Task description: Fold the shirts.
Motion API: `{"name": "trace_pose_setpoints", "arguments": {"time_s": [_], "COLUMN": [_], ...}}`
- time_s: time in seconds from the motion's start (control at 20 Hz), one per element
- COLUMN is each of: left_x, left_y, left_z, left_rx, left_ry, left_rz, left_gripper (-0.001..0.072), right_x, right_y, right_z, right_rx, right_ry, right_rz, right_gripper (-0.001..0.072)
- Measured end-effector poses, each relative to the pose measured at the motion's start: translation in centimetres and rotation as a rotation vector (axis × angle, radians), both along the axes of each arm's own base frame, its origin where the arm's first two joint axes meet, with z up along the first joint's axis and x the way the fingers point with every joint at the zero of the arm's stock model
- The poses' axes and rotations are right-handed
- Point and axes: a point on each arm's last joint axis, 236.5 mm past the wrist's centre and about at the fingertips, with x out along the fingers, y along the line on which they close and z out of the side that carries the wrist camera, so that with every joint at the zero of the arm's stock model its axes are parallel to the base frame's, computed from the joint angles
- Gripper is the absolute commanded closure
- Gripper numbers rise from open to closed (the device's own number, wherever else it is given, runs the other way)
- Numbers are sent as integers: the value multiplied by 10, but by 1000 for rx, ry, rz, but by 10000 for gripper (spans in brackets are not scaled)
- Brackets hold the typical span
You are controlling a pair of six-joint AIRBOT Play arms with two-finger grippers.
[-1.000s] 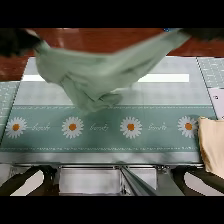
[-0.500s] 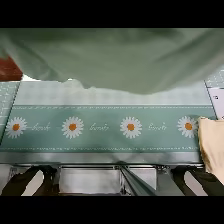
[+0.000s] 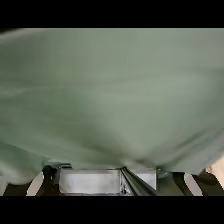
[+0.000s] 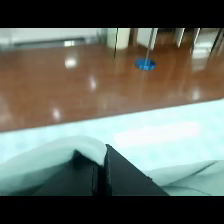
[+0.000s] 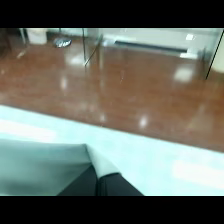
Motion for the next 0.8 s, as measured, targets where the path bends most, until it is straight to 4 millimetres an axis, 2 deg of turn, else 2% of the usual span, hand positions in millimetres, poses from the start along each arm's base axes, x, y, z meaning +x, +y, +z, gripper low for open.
{"name": "trace_pose_setpoints", "arguments": {"time_s": [0.15,0.2,0.4,0.6,0.7,0.8], "left_x": [39,55,127,213,258,298], "left_y": [6,6,9,12,10,-1], "left_z": [-48,-69,-170,-264,-301,-330], "left_rx": [-38,-58,-148,-251,-283,-295], "left_ry": [182,258,557,708,723,722], "left_rz": [-13,-27,-82,-85,-66,-61], "left_gripper": [683,683,683,683,683,683], "right_x": [30,43,104,184,229,269], "right_y": [0,0,-8,-21,-20,-17], "right_z": [-41,-60,-150,-243,-284,-314], "right_rx": [35,51,109,206,300,393], "right_ry": [119,179,413,598,651,679], "right_rz": [22,31,45,13,10,13], "right_gripper": [692,692,692,692,692,692]}}
